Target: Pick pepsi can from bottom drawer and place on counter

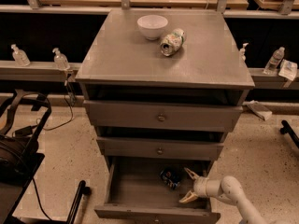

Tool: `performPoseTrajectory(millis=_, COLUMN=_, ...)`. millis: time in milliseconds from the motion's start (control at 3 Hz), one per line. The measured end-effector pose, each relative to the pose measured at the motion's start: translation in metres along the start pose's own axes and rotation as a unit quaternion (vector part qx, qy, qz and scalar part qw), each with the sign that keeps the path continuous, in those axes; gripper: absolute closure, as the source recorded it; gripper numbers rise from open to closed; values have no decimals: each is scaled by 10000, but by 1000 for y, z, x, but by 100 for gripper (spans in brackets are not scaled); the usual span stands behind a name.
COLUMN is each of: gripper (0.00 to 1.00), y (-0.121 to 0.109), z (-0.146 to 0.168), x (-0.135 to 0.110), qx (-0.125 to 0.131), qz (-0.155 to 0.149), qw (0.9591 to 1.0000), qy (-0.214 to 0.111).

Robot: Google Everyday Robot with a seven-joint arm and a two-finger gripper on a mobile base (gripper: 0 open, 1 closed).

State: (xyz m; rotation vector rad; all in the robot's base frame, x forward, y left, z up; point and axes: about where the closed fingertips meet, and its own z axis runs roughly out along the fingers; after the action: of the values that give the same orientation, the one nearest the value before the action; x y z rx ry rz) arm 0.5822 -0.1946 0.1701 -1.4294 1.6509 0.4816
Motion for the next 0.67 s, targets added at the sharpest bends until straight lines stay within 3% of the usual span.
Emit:
performPoseTrajectory(millis=333, gripper=11, y=-10, z=0, x=7, qx=548, qz=341, qw=9978, qy=113)
performPoseTrajectory(millis=667, gripper=15, y=-15, z=4, x=20, qx=890, qz=767, qw=9926, qy=311)
